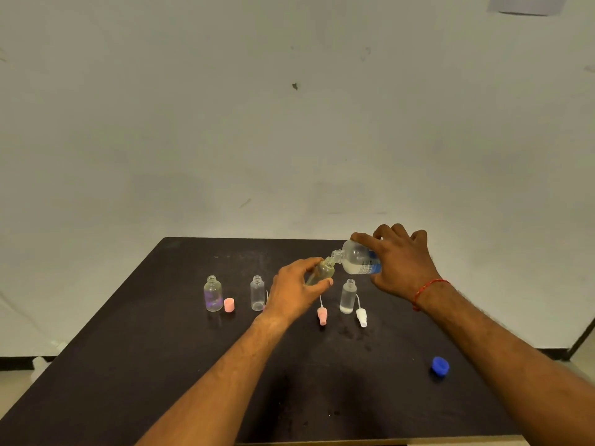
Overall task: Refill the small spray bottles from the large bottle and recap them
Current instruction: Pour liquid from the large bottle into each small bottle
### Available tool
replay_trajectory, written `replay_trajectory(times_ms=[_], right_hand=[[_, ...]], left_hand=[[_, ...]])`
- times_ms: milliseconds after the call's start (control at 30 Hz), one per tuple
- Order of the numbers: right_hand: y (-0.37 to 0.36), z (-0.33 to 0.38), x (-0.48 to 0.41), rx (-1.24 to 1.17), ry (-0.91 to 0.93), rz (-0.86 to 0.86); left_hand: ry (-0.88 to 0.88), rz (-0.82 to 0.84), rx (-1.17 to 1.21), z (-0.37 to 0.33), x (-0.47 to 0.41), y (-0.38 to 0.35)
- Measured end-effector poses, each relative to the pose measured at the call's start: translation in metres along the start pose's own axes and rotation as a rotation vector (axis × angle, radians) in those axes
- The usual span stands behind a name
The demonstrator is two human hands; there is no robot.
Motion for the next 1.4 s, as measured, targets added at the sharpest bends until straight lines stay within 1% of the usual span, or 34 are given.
replay_trajectory(times_ms=[1400], right_hand=[[0.0052,0.0036,-0.0071,0.041,0.049,-0.005]], left_hand=[[0.024,-0.009,0.022,0.0034,-0.0006,0.003]])
Point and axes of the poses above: each hand's wrist, its own x-axis away from the middle knuckle, its own y-axis out of the back of the hand, z = x × y, the point moved 7 cm from there along -x, towards the middle knuckle, and after that the axes turned 10 degrees about -z, right-handed, at the moved point
